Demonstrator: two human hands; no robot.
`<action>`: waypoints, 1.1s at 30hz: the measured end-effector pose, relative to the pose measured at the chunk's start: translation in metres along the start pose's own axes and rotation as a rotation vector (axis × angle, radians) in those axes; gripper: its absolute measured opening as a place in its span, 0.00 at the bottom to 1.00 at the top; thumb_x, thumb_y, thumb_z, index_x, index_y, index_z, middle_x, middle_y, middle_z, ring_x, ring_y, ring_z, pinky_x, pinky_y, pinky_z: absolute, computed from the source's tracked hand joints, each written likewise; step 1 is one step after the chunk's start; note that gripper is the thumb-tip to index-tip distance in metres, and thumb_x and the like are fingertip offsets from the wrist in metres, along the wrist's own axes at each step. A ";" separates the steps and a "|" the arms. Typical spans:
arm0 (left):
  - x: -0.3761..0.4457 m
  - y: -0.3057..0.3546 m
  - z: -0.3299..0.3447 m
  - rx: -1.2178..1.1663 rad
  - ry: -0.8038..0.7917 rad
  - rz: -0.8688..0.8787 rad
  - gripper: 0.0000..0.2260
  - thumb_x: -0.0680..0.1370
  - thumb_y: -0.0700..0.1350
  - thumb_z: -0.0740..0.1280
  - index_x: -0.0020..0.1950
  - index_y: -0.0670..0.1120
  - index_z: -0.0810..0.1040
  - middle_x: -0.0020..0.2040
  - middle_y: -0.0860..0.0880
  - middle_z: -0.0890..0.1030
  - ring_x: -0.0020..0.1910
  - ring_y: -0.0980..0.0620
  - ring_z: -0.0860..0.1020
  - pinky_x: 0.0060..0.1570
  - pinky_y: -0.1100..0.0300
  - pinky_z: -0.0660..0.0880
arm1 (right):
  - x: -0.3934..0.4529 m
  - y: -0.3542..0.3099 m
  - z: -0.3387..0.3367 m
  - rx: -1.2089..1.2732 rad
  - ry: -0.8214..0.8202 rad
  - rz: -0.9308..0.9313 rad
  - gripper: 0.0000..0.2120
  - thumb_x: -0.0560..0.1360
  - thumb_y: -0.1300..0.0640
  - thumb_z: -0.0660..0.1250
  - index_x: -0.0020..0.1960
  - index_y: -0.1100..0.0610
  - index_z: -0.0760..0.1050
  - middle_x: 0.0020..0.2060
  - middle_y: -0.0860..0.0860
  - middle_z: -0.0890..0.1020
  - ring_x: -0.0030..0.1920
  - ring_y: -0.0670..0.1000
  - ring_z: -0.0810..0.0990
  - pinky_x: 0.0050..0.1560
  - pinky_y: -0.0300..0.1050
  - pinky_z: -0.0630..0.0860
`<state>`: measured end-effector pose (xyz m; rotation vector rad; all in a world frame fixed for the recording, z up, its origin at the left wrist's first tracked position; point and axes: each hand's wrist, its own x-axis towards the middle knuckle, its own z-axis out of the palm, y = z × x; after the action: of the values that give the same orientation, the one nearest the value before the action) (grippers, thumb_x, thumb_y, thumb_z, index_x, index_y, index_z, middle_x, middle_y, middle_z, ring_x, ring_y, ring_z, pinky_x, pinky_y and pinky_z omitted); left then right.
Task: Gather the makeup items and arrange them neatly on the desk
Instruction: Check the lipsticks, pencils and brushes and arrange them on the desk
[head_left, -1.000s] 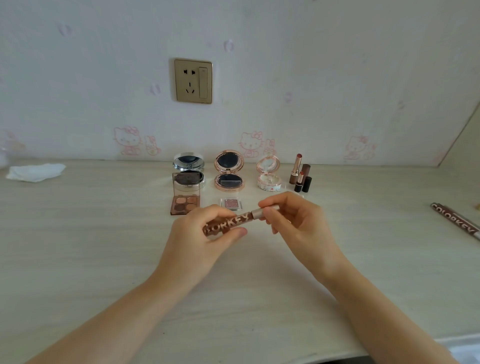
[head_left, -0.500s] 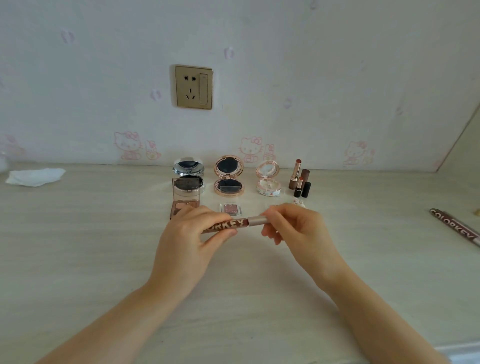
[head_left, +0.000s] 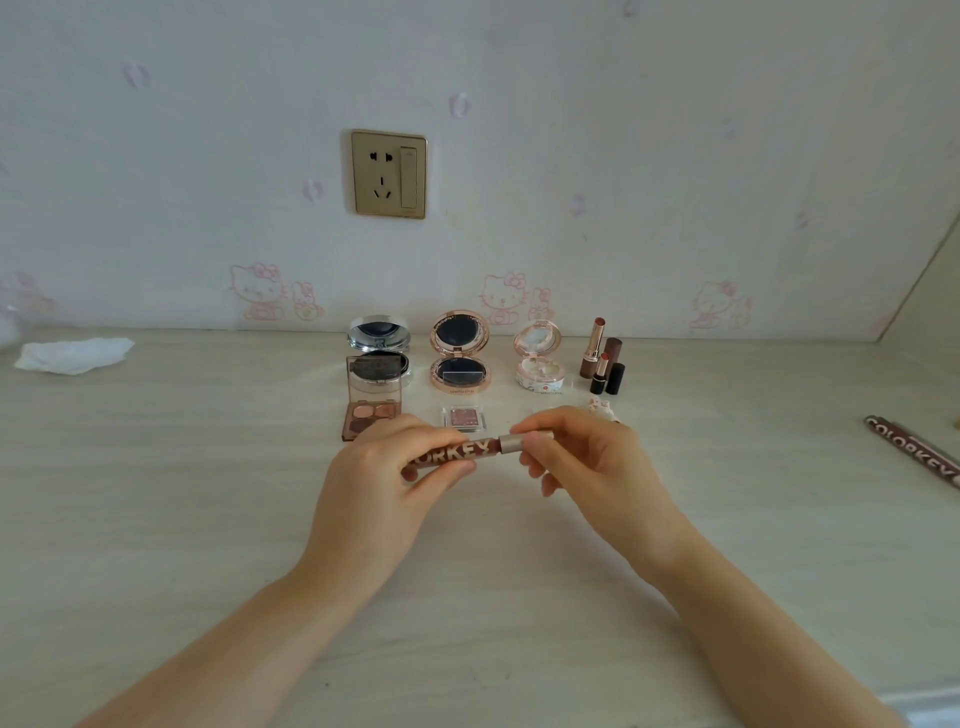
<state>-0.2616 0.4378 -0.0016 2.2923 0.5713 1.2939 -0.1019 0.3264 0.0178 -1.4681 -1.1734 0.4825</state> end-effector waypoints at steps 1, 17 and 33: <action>0.000 0.000 0.000 -0.006 0.004 -0.006 0.10 0.68 0.45 0.77 0.48 0.49 0.85 0.38 0.58 0.78 0.38 0.58 0.75 0.38 0.63 0.72 | 0.000 -0.001 0.000 0.002 -0.005 -0.021 0.08 0.76 0.63 0.65 0.48 0.52 0.81 0.36 0.46 0.82 0.37 0.44 0.79 0.38 0.38 0.77; 0.000 0.000 0.000 -0.050 0.009 -0.042 0.09 0.67 0.44 0.77 0.47 0.49 0.85 0.38 0.58 0.80 0.38 0.60 0.77 0.38 0.69 0.71 | 0.001 0.000 -0.001 0.062 0.040 -0.016 0.10 0.75 0.66 0.66 0.46 0.52 0.80 0.39 0.46 0.83 0.41 0.46 0.81 0.40 0.37 0.77; 0.000 0.004 -0.001 -0.039 0.002 -0.073 0.09 0.67 0.43 0.77 0.47 0.48 0.85 0.39 0.57 0.81 0.40 0.59 0.78 0.39 0.69 0.72 | 0.001 0.001 -0.002 0.155 0.117 0.036 0.05 0.76 0.61 0.66 0.48 0.55 0.81 0.40 0.53 0.85 0.41 0.49 0.83 0.41 0.41 0.79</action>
<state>-0.2620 0.4353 0.0014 2.2178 0.6195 1.2624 -0.0996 0.3270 0.0175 -1.3672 -0.9970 0.4940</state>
